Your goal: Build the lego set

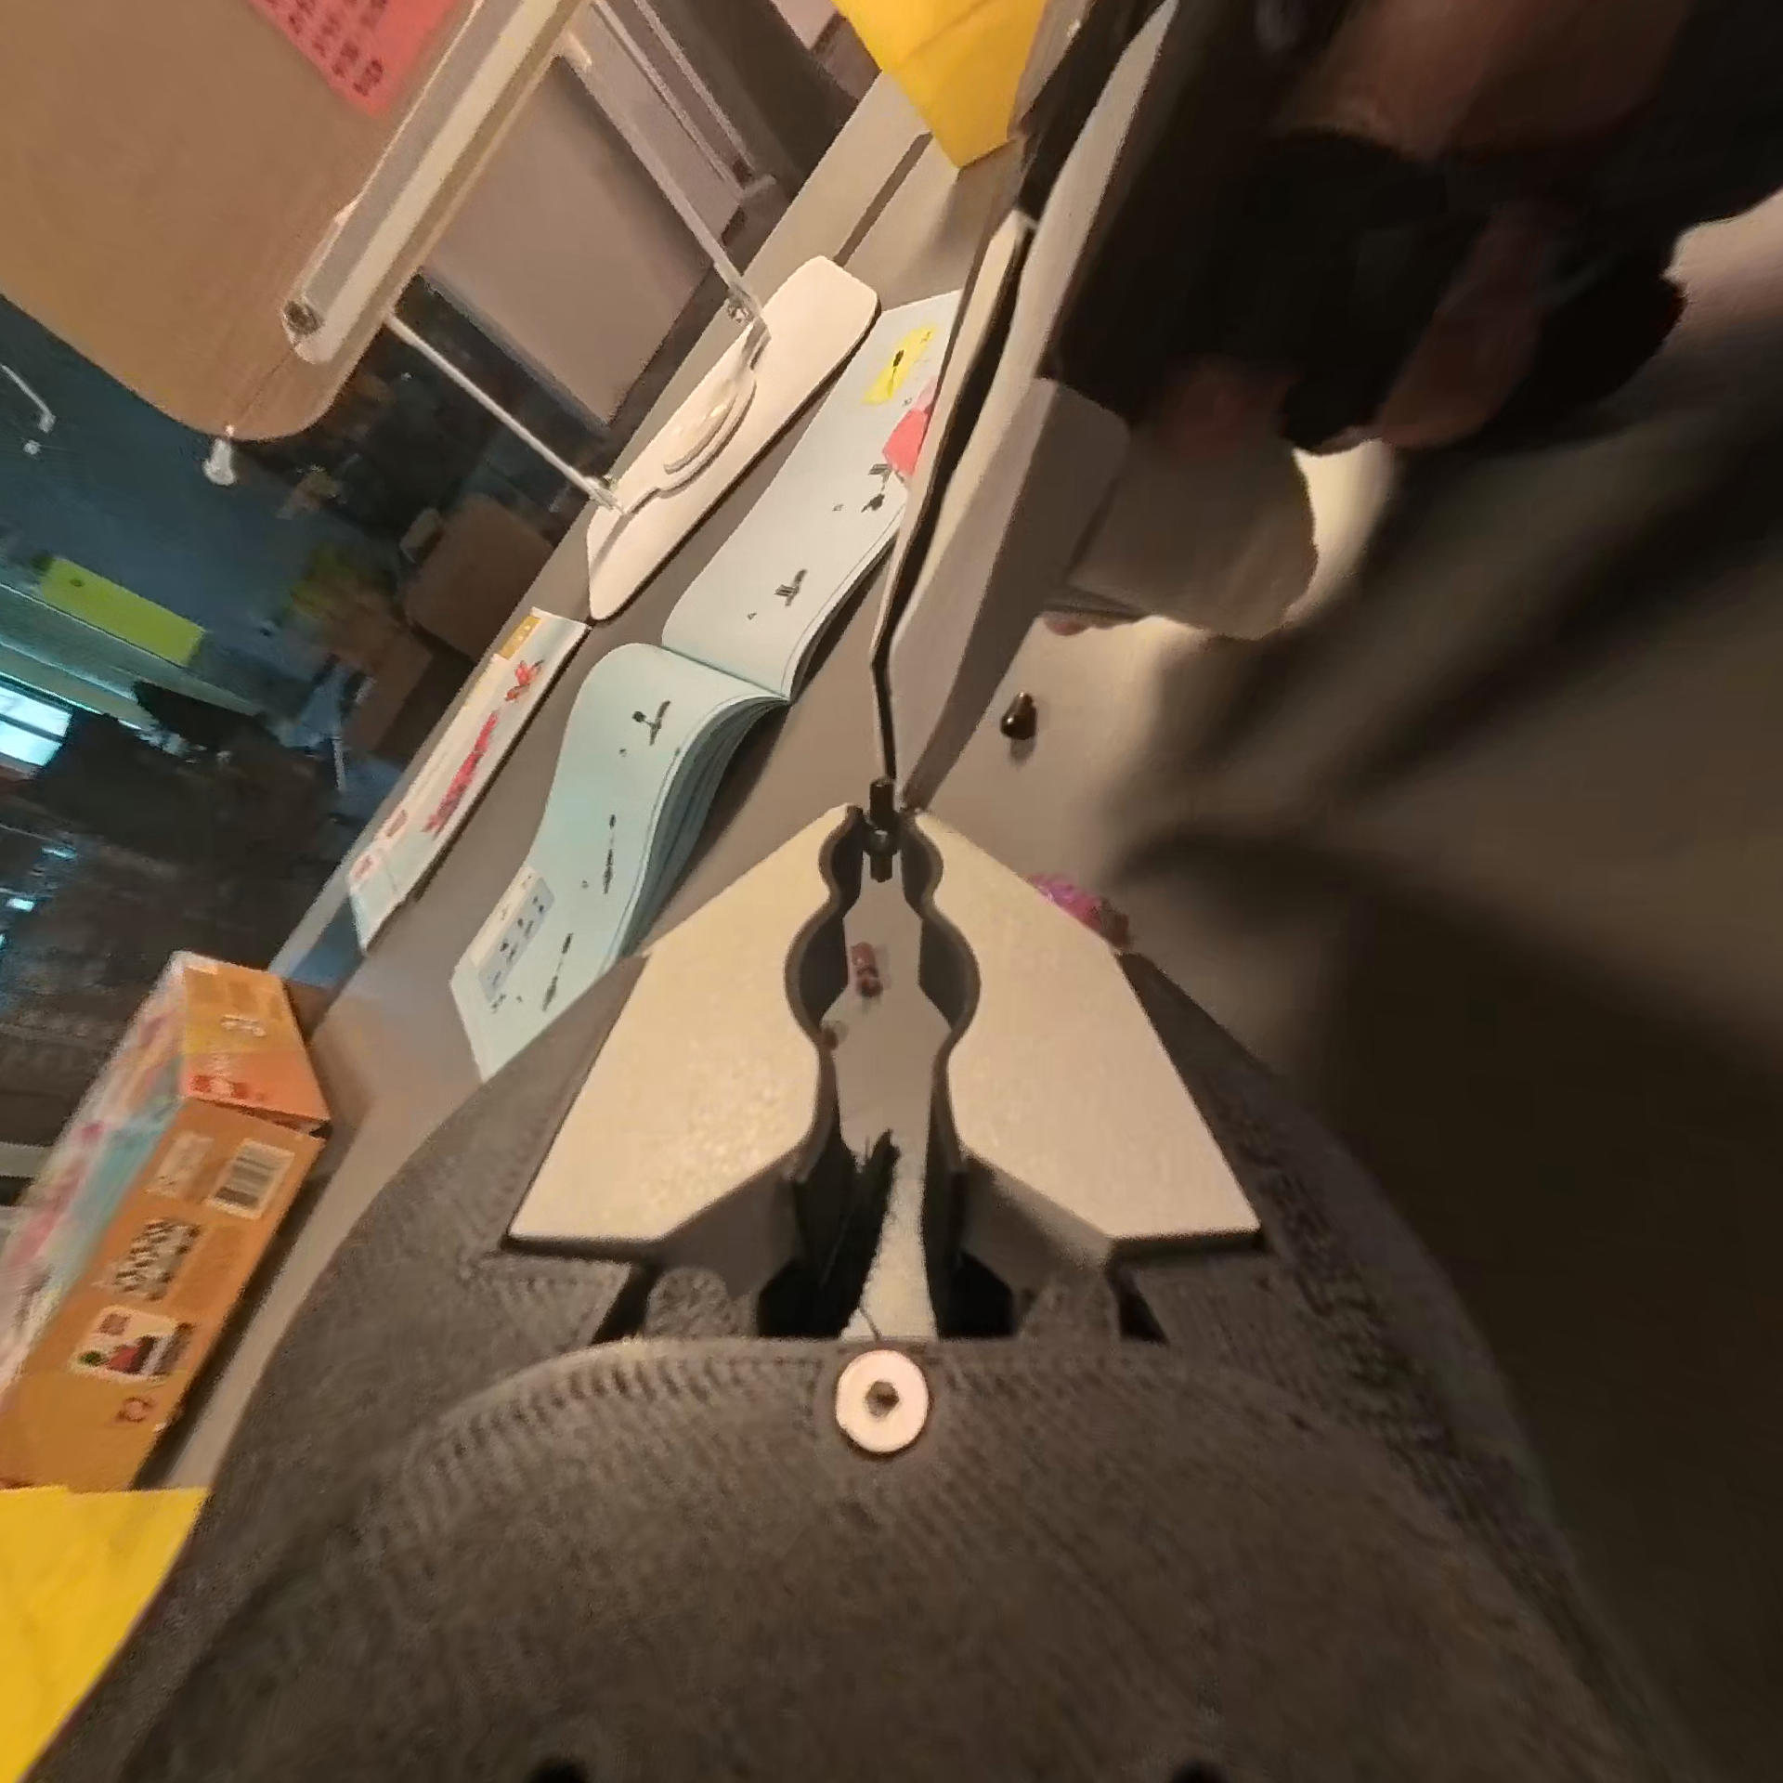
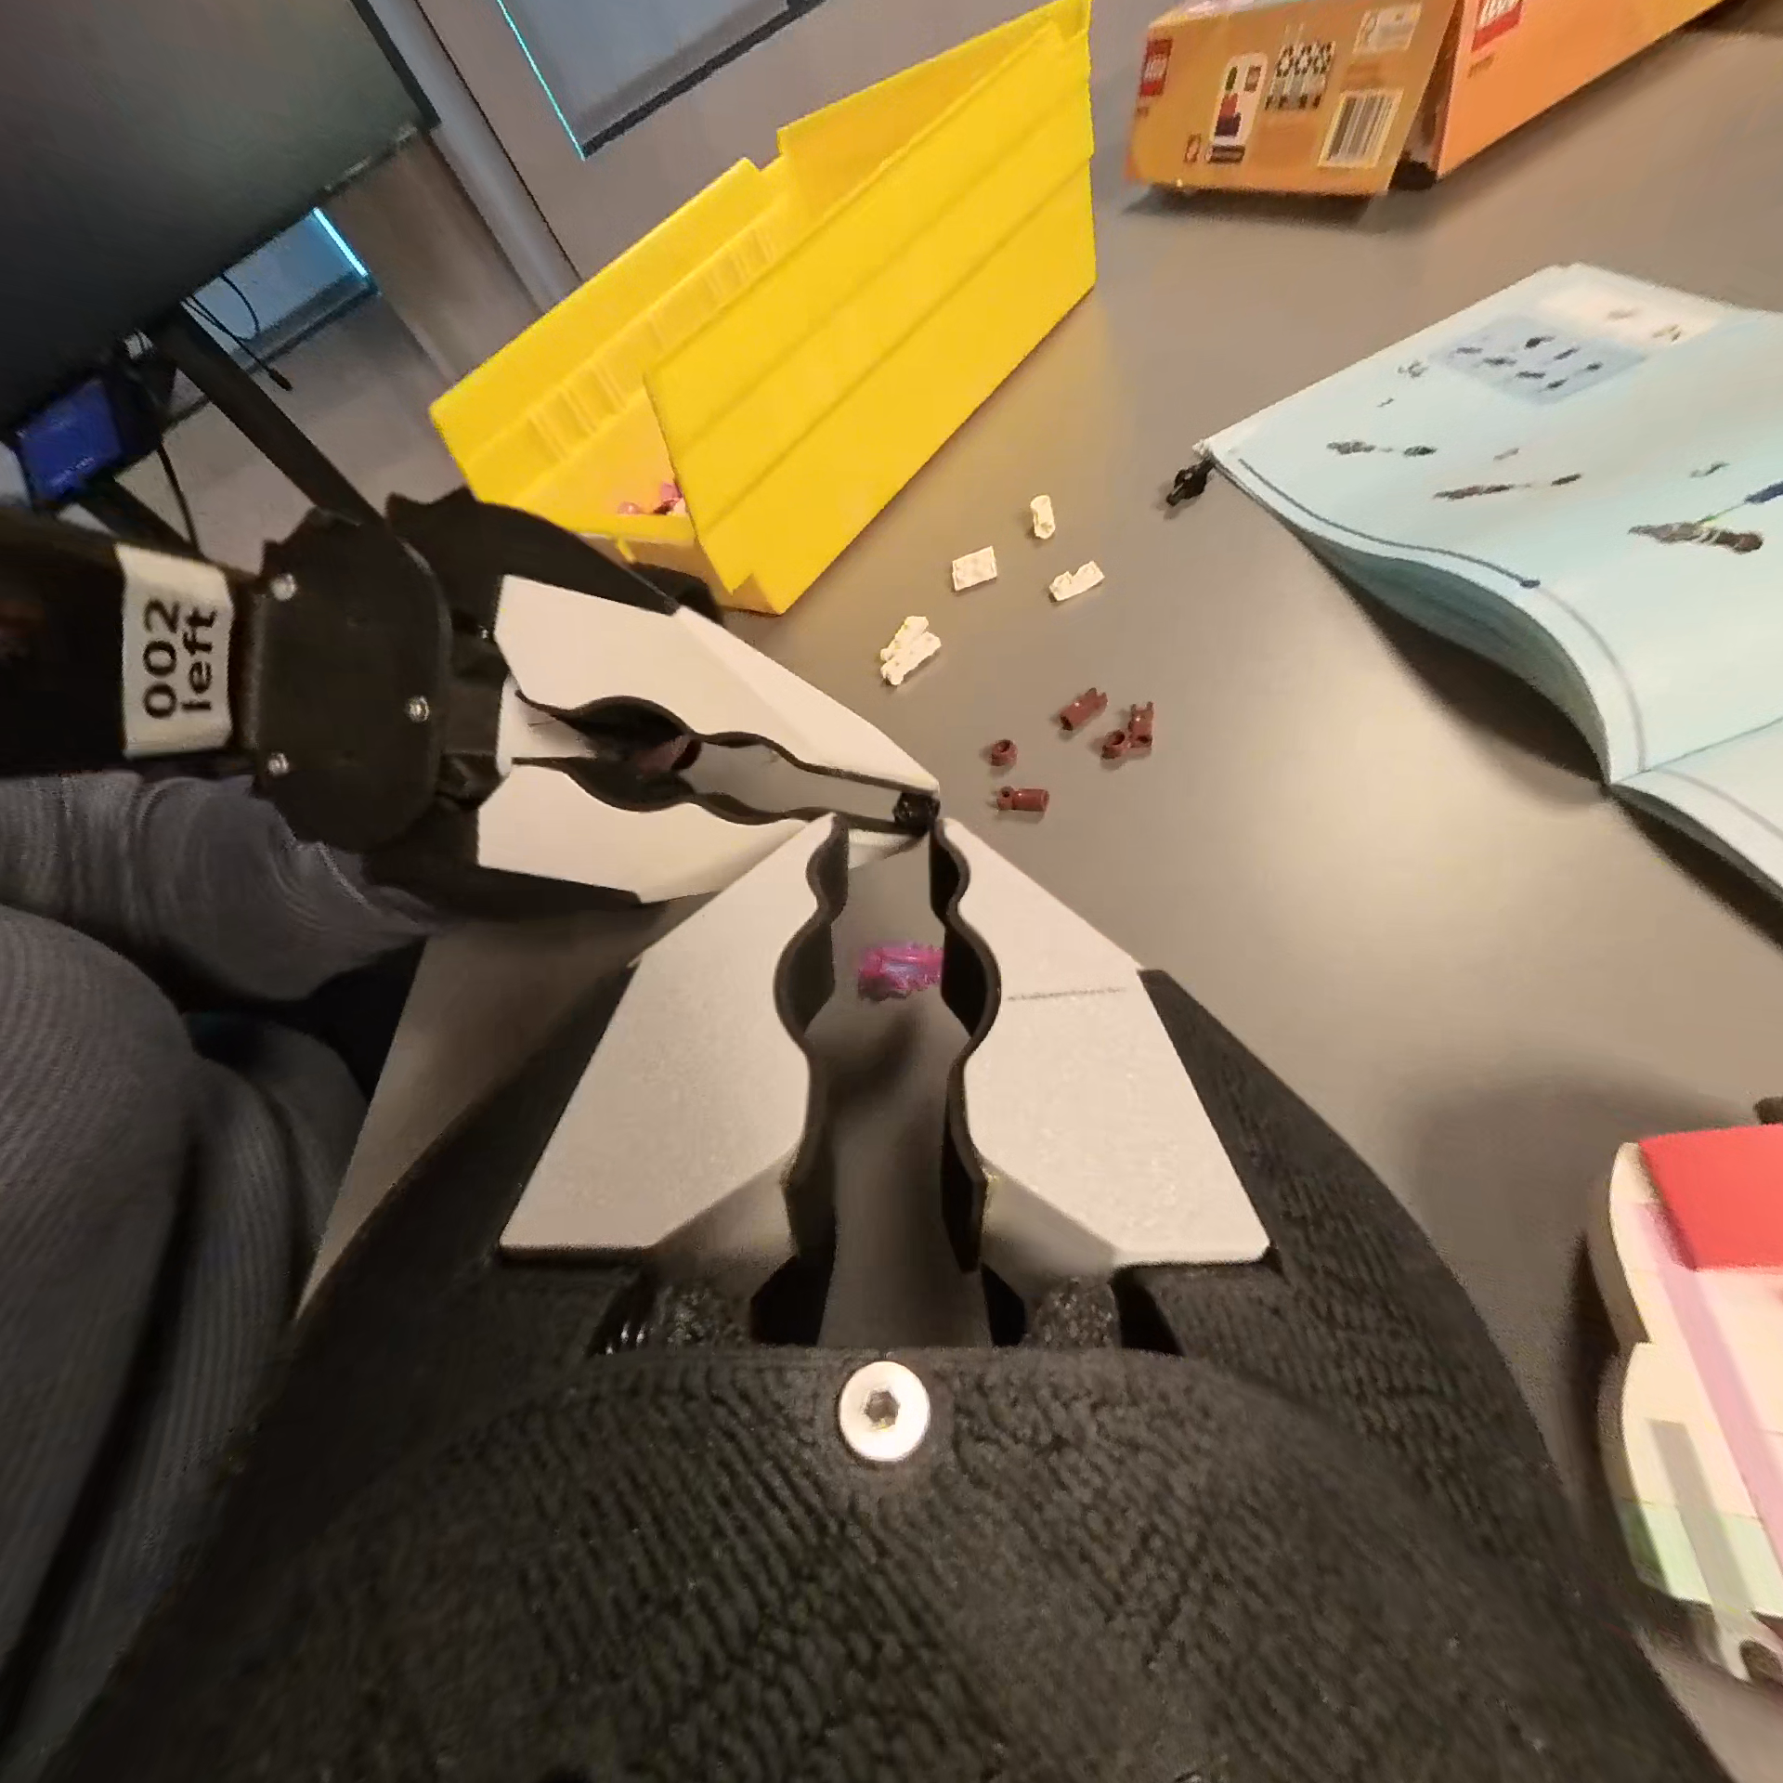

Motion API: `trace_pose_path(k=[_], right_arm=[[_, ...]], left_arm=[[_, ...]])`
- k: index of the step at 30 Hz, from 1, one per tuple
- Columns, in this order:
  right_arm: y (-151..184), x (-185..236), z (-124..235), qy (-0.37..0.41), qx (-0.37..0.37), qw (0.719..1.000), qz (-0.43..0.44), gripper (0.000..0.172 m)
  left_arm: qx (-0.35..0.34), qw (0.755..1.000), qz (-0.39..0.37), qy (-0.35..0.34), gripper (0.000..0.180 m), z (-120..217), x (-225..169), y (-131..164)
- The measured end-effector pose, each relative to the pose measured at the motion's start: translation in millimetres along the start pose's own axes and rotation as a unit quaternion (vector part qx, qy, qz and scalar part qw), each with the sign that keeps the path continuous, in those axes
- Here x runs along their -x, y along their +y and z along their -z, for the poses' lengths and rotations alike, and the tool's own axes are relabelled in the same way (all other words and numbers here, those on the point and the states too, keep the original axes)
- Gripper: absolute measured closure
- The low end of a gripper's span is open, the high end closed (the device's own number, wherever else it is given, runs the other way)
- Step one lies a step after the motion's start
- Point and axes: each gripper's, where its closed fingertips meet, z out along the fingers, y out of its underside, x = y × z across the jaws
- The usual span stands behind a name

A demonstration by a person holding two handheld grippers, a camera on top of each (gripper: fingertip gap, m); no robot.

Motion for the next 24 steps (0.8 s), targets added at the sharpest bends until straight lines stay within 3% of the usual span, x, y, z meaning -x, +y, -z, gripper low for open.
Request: trace_pose_path(k=[14,20,24], right_arm=[[-3,0,0,-0.035,-0.023,0.996,-0.078,0.159],[2,0,-1,-0.016,0.0,0.999,-0.032,0.169],[-3,9,9,-0.052,-0.014,0.998,-0.015,0.169]], left_arm=[[0.021,0.987,-0.143,-0.071,0.174,1,3,-1],[-0.01,0.993,-0.107,-0.043,0.174,3,-3,-6],[-0.113,0.992,0.031,0.045,0.166,17,-10,-31]])
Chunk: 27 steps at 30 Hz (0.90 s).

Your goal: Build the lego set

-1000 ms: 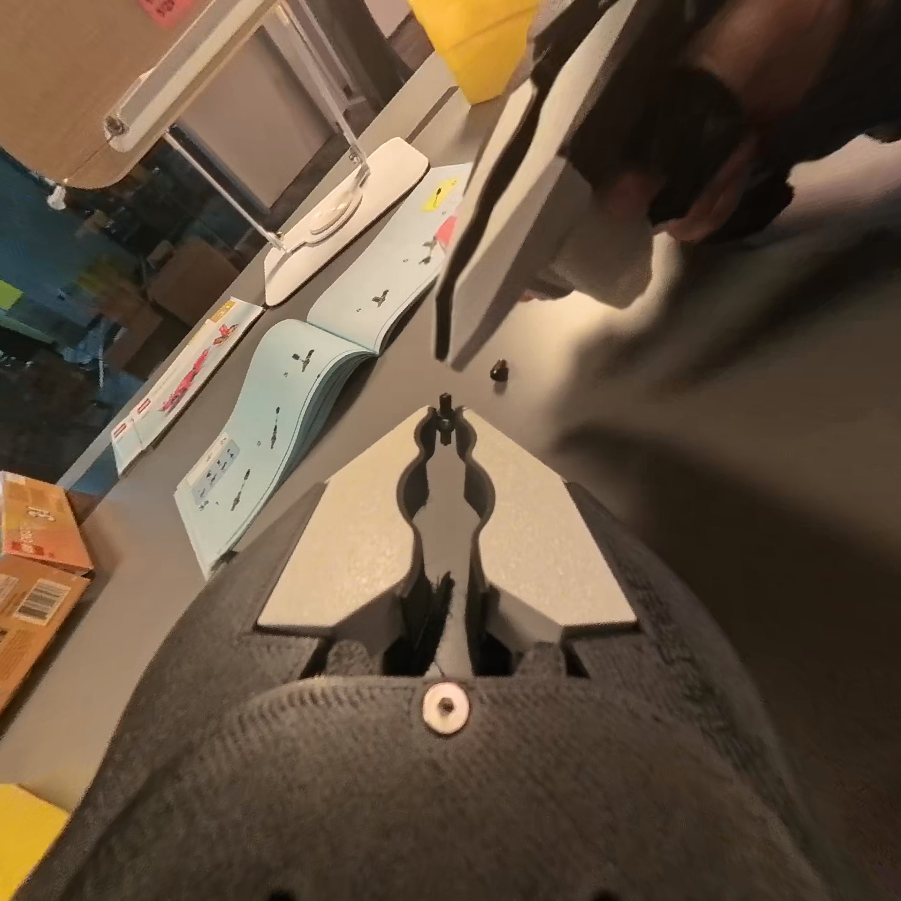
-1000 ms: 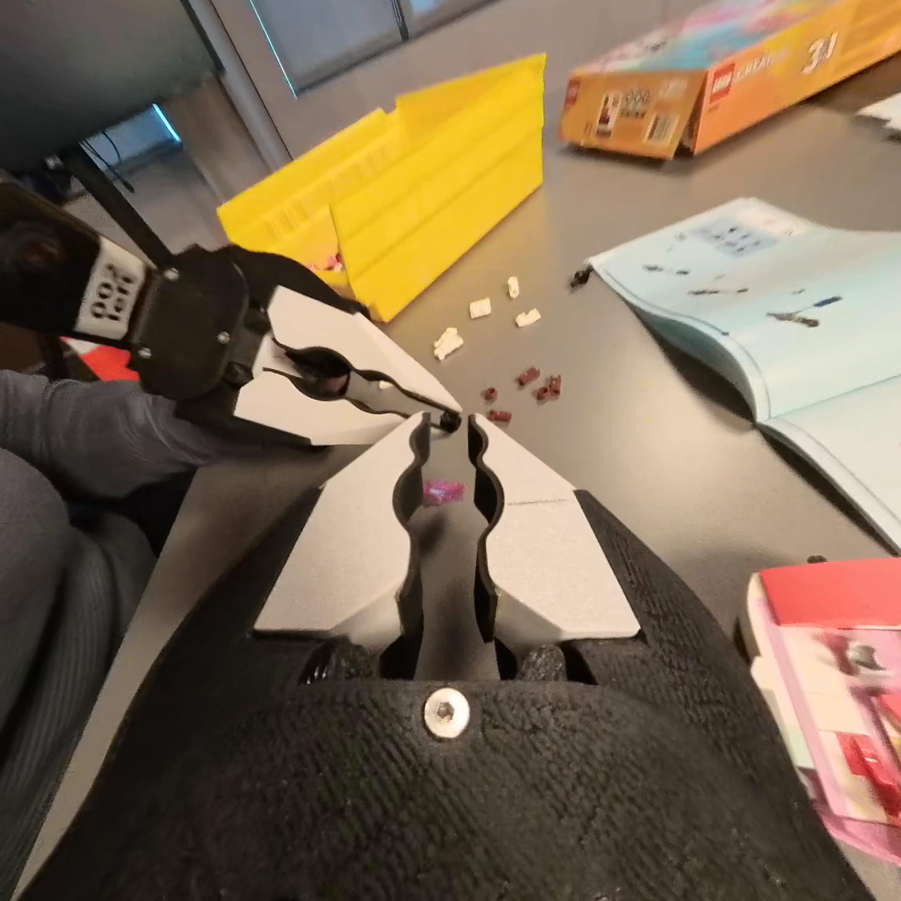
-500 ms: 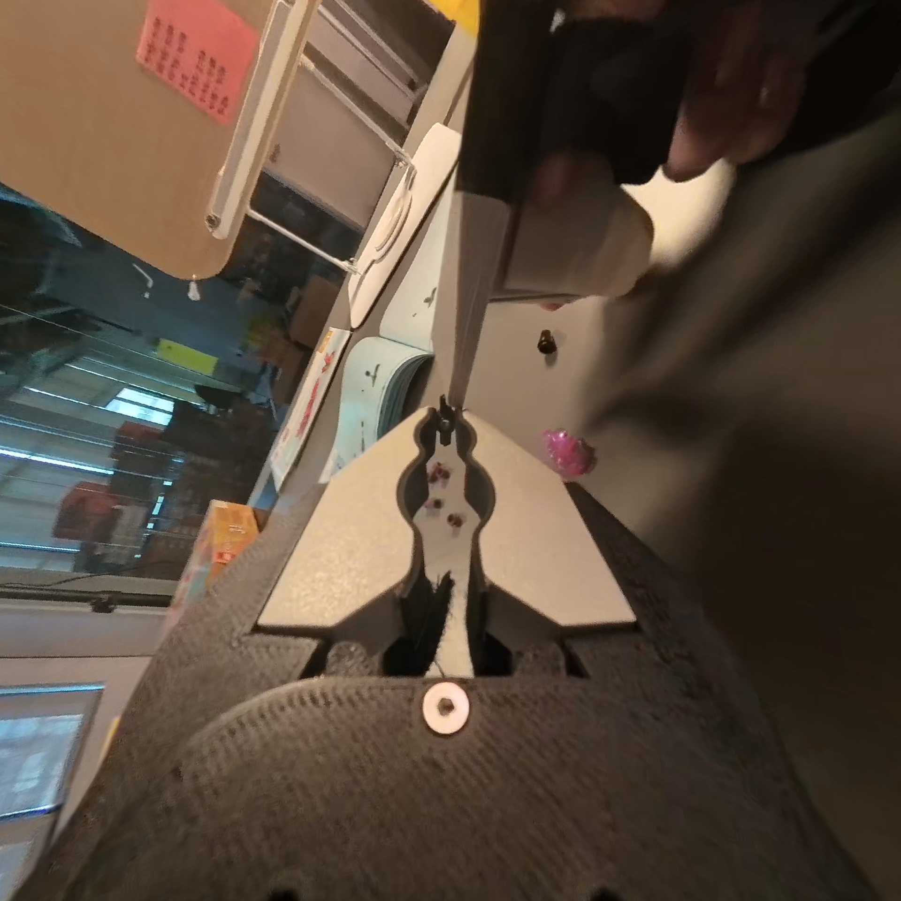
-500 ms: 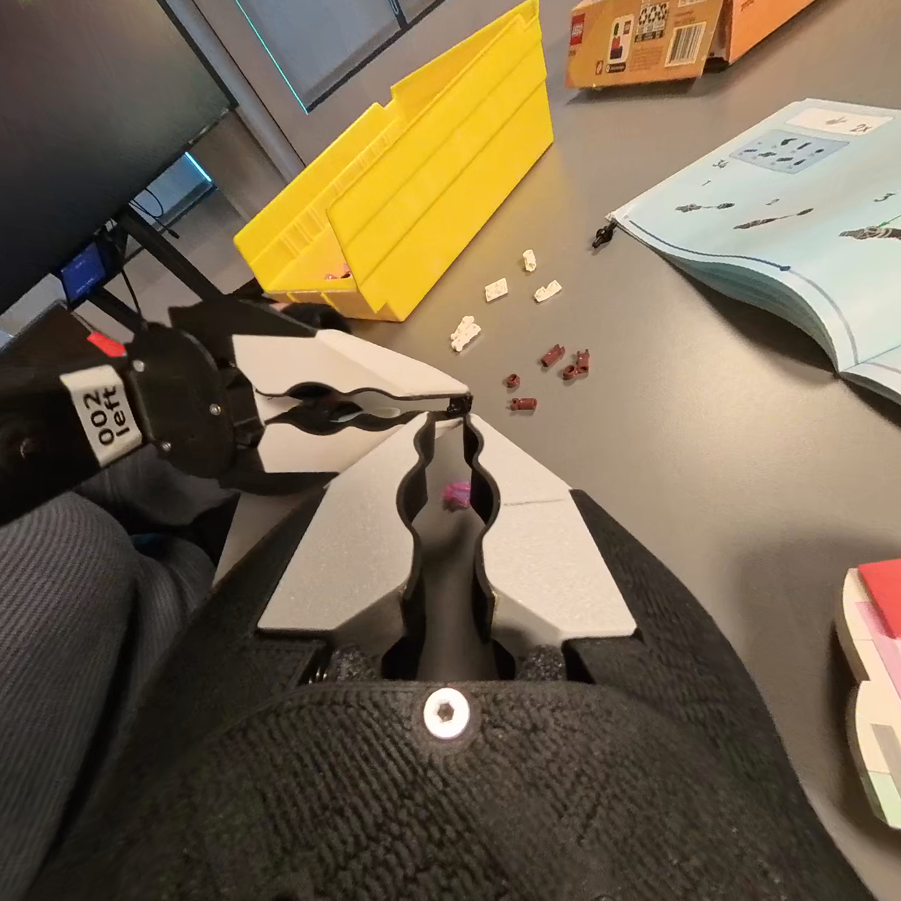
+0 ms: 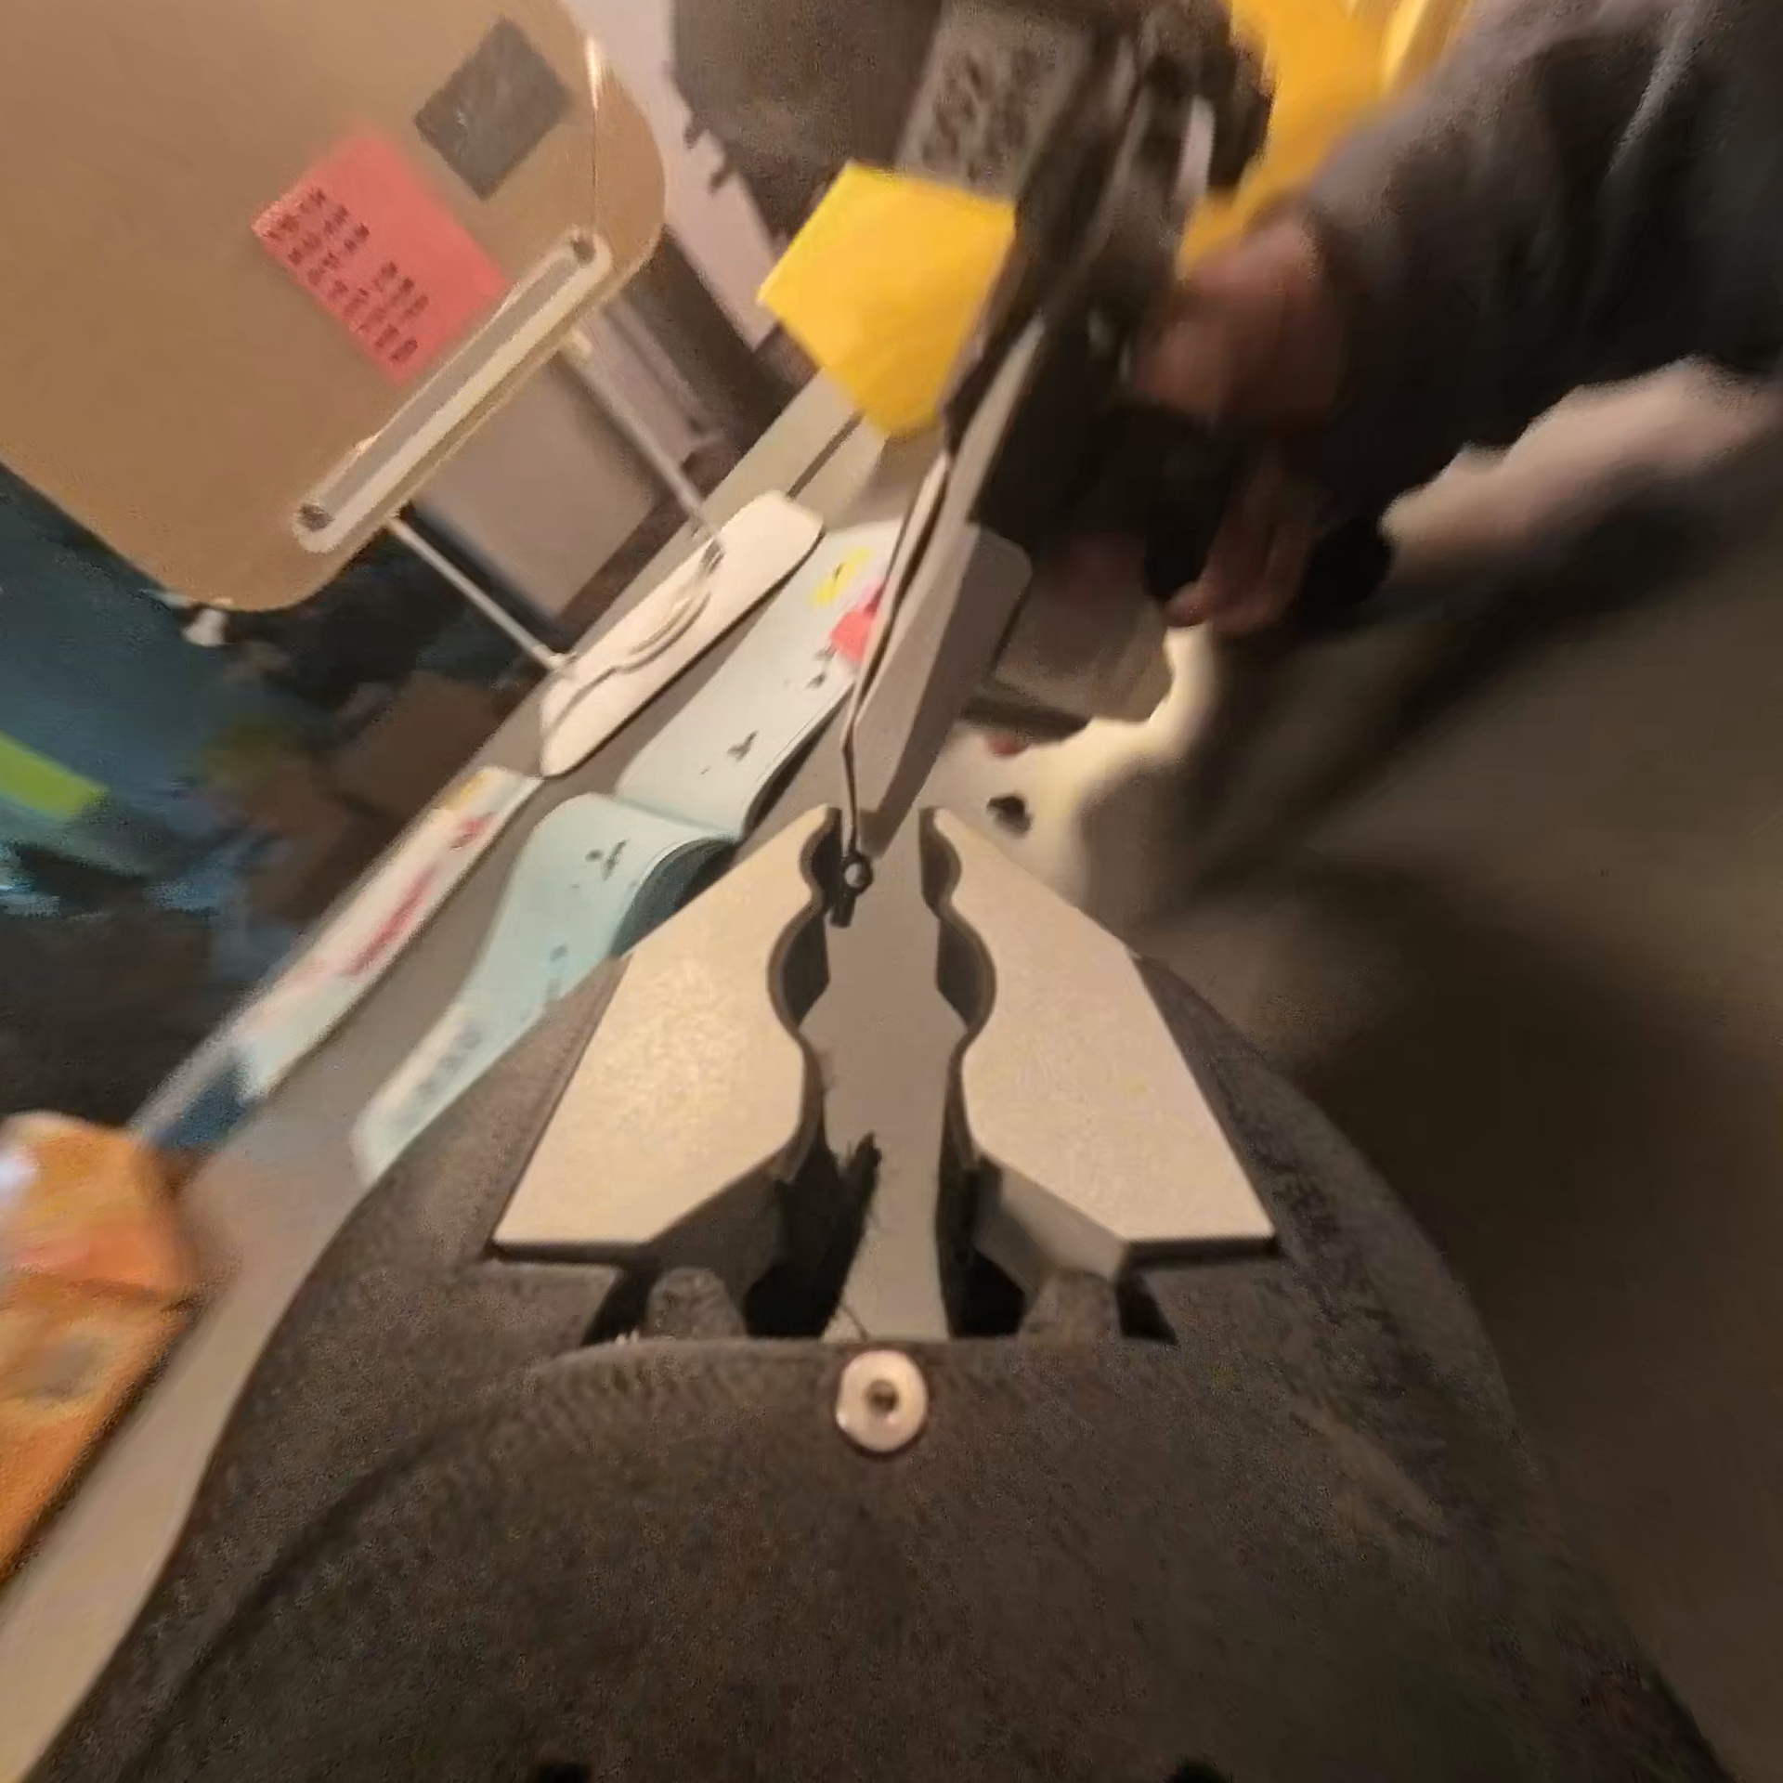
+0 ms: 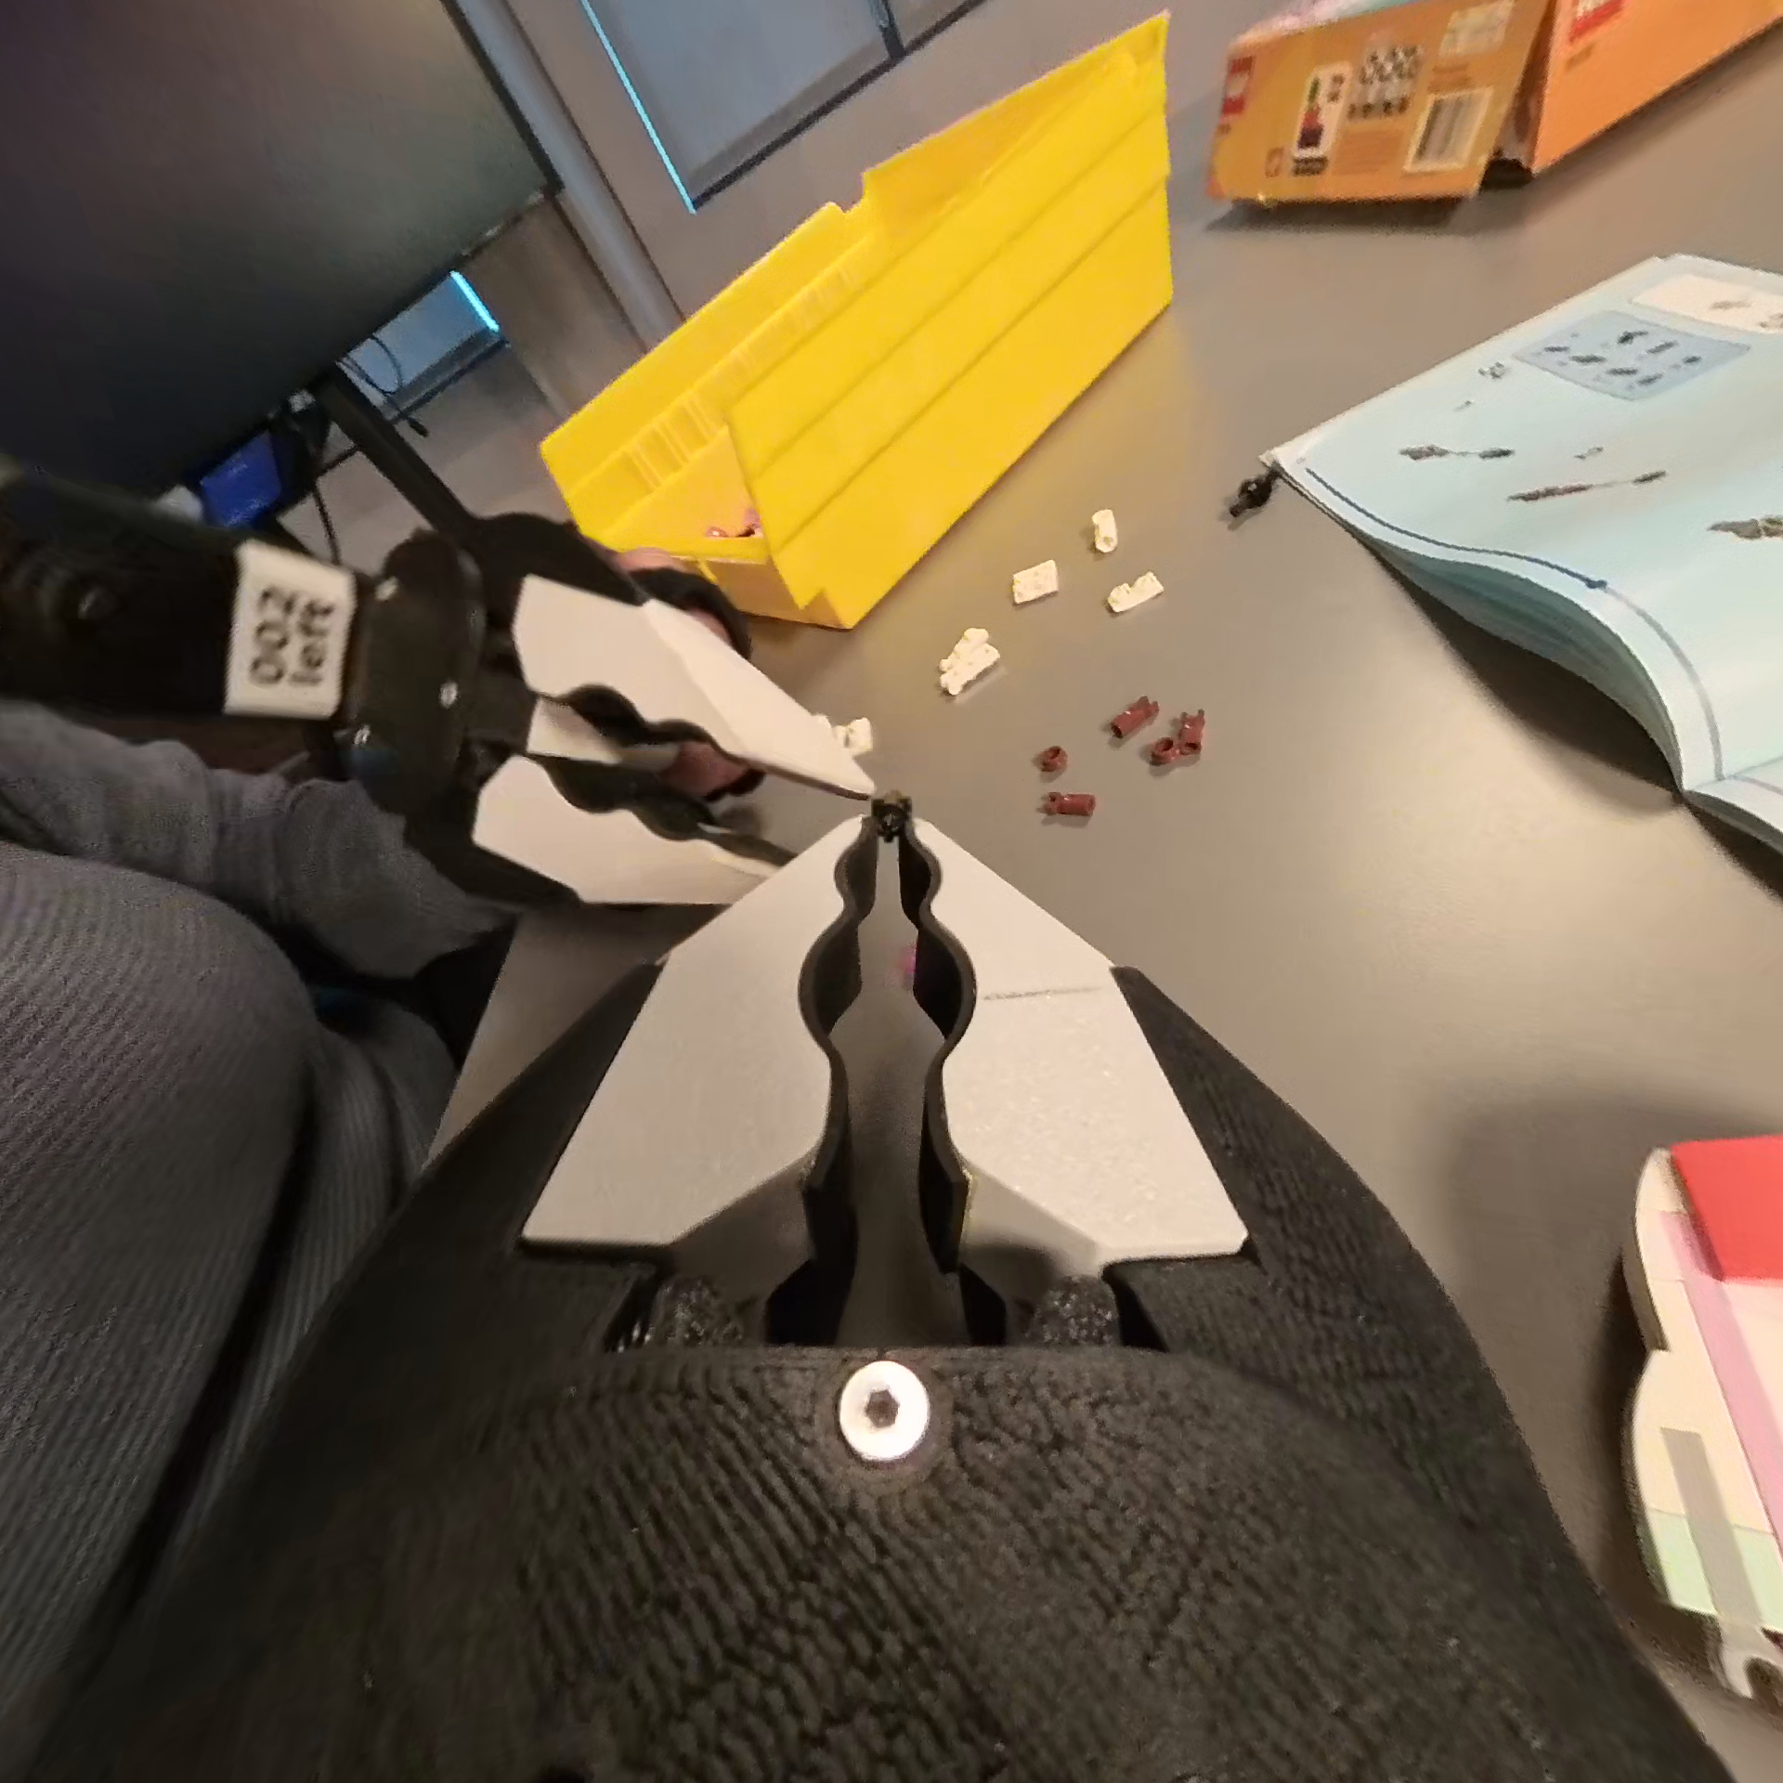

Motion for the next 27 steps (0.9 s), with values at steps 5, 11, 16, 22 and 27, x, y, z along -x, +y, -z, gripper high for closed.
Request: trace_pose_path(k=[5,11,16,22,27], right_arm=[[-16,24,11,-0.085,-0.059,0.994,0.023,0.169],[-19,49,20,-0.154,-0.079,0.983,0.062,0.169],[-16,55,18,-0.16,-0.072,0.981,0.078,0.169],[-20,57,21,-0.158,-0.085,0.98,0.091,0.17],[-17,58,18,-0.159,-0.078,0.979,0.099,0.169]], left_arm=[[-0.091,0.972,0.191,0.1,0.149,12,2,-21],[-0.162,0.905,0.323,0.227,0.167,28,-3,-40],[-0.177,0.86,0.387,0.282,0.174,34,-1,-42],[-0.171,0.843,0.41,0.302,0.167,33,-2,-39],[-0.179,0.836,0.412,0.316,0.17,35,-4,-42]])
